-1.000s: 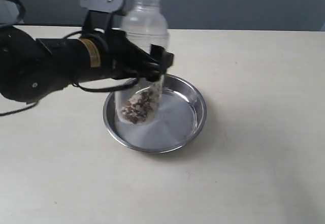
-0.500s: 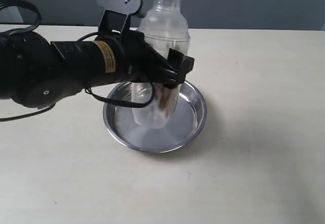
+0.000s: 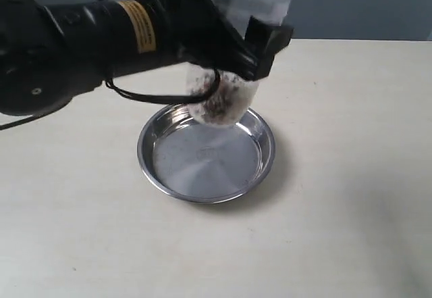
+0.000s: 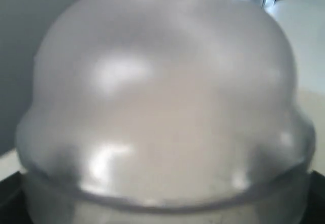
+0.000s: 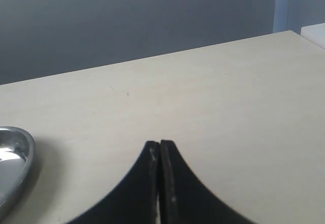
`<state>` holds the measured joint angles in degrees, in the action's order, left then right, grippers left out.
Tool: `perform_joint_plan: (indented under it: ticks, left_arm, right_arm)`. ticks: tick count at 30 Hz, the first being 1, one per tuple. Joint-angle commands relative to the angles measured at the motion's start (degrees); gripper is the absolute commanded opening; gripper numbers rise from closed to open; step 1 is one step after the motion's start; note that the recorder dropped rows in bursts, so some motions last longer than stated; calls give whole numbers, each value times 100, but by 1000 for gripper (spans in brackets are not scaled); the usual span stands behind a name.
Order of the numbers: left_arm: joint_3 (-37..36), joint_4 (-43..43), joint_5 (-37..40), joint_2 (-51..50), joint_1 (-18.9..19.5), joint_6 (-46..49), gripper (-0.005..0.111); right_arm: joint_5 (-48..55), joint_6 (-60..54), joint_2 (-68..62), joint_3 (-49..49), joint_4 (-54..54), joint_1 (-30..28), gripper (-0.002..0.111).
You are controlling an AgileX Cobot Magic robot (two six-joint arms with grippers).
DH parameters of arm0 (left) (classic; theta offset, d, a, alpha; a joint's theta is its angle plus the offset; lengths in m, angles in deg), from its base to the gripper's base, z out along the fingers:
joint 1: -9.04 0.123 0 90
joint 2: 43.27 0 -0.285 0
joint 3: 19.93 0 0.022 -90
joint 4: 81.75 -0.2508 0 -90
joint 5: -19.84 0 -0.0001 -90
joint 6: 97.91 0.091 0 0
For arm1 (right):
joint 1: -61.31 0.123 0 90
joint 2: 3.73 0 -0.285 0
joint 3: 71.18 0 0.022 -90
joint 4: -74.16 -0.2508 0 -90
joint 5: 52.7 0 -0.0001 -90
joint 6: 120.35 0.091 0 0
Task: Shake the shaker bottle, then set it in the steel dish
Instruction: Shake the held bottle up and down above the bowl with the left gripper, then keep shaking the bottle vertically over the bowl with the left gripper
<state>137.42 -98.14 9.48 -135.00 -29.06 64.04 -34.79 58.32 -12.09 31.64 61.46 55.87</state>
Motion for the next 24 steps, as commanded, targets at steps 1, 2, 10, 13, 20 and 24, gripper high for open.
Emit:
perform_joint_plan:
  ticks: [1, 2, 10, 13, 20, 24]
  left_arm:
    - [-467, 569, 20, -681, 205, -94, 0]
    - [-359, 450, -195, -542, 205, -106, 0]
    - [-769, 489, -377, -487, 255, -154, 0]
    - [-557, 361, -923, -41, 191, -128, 0]
    - [-938, 523, -381, -395, 272, -417, 0]
    - [-448, -177, -1483, 478, 149, -450, 0]
  right_arm:
    - [-42, -14, 28, -4, 39, -15, -1]
    - [-42, -14, 28, -4, 39, -15, -1]
    - [-42, -14, 28, -4, 39, -15, -1]
    - [-42, -14, 28, -4, 39, -15, -1]
    - [-55, -14, 28, -4, 39, -15, -1]
    - [-55, -14, 28, -4, 39, -15, -1]
